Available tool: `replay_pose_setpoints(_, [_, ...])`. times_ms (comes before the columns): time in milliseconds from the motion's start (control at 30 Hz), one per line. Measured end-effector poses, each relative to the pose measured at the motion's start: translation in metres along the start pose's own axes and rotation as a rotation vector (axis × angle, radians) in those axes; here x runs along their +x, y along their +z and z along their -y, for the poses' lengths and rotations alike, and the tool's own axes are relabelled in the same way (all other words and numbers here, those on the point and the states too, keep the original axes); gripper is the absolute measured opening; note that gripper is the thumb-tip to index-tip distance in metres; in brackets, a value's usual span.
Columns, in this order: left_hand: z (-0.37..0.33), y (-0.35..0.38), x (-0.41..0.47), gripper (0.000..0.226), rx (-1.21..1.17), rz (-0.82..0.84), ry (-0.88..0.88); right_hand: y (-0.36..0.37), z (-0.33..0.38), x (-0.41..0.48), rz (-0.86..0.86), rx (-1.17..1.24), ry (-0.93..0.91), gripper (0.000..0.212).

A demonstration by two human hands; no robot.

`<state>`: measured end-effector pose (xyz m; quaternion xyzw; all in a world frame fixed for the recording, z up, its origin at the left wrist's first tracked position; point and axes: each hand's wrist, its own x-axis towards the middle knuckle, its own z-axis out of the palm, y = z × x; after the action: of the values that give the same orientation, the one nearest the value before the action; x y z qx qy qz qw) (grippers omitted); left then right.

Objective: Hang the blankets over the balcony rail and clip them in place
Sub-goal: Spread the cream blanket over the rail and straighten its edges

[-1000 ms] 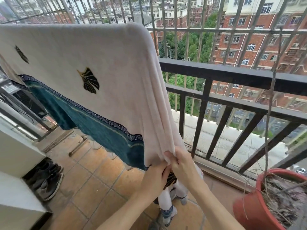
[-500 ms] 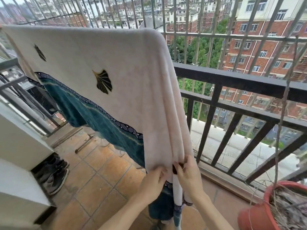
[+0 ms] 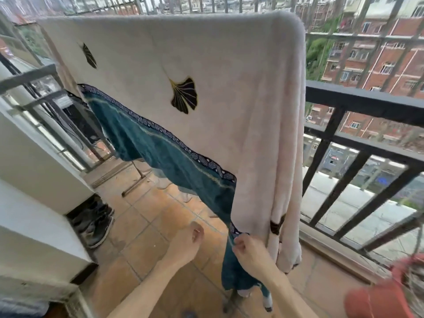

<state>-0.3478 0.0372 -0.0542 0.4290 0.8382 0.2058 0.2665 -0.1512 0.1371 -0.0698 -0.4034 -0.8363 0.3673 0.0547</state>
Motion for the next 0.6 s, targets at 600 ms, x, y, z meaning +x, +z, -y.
replay_pose_setpoints(600, [0.238, -0.193, 0.075, 0.020, -0.204, -0.124, -0.122, 0.131, 0.213, 0.177, 0.129, -0.093, 0.046, 0.023])
